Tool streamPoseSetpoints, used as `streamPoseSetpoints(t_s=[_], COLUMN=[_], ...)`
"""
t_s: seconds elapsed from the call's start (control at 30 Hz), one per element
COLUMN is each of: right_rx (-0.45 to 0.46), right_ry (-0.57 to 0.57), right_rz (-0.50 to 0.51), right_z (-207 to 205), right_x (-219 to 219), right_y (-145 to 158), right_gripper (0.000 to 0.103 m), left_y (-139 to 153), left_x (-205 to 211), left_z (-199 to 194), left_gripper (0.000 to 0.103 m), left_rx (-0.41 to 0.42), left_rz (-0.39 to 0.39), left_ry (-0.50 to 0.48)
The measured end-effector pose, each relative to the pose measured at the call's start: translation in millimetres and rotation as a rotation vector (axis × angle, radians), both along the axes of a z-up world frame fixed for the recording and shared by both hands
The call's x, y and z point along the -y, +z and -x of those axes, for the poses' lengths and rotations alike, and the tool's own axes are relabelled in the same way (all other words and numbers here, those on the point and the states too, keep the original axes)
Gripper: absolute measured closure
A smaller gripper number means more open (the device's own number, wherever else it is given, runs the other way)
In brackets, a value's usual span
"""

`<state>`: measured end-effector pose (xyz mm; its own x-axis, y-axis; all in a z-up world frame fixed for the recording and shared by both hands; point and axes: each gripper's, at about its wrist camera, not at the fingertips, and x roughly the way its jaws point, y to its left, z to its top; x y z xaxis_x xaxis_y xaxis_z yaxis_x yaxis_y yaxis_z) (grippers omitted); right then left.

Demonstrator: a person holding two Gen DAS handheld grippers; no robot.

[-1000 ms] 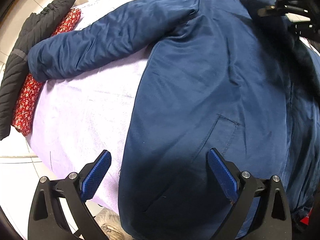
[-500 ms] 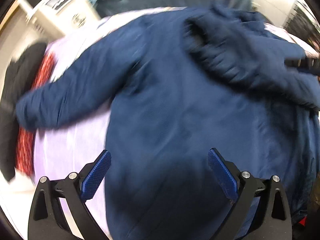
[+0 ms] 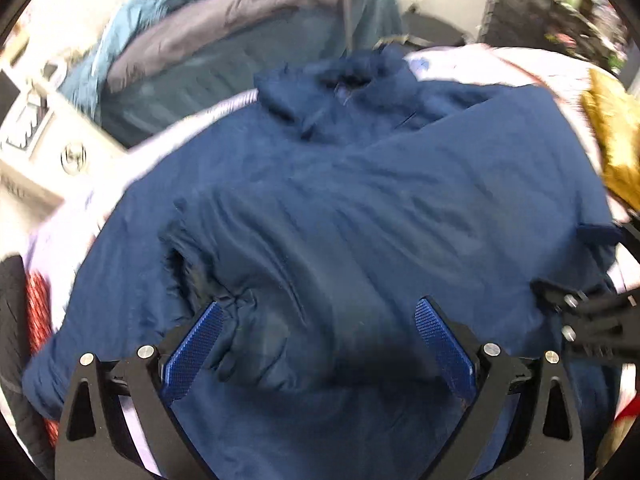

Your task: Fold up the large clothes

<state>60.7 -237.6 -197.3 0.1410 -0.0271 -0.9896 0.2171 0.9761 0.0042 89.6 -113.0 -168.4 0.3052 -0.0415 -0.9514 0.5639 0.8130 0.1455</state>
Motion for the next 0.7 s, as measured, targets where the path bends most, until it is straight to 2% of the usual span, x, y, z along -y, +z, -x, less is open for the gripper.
streamPoseSetpoints(t_s=[0.1,0.17,0.27,0.33,0.4,0.5,0.63,0.7], right_rx=[-0.001,-0.001,-0.007,-0.029,-0.042,-0.04,-0.023,-0.008], right_ry=[-0.002,0.005,0.022,0.043,0.058,0.054,0.04,0.041], right_rz=[0.008,0.002,-0.008,-0.005,0.015,0.051,0.083,0.094], right_z=[-1.4,-1.0,-1.8,-6.2,-10.8,-12.4,-10.4,-5.9], right_x=[-1.7,-1.3,-3.1,-6.3,-7.4,-11.5,-16.1,-16.3], right_y=[-6.9,-11.1,-16.6,-22.8,-29.2,-36.4,-42.7,-45.5], right_gripper=[0.019,0.018,0.011,0.005,0.005,0.005,0.005,0.005], left_y=[-27.9,-35.2,-47.6,-59.4,-63.6,-65.1,-68.0,-63.8], left_x=[-20.6,-28.0,-30.3,-35.5,-39.5,-35.6,-25.7,-28.4], left_z=[-17.8,-20.6,-18.2,-19.5,-23.7,-23.4,-23.0,-18.2], left_gripper=[0.007,0.005,0.005,0.005,0.005,0.005,0.005,0.005], left_rx=[-0.117,-0.141,-0.155,-0.192,-0.213,-0.211,-0.185,-0.164], left_rz=[0.005,0.031,0.03,0.056,0.079,0.054,0.037,0.063], left_ry=[0.154,0.189,0.155,0.151,0.171,0.159,0.158,0.164])
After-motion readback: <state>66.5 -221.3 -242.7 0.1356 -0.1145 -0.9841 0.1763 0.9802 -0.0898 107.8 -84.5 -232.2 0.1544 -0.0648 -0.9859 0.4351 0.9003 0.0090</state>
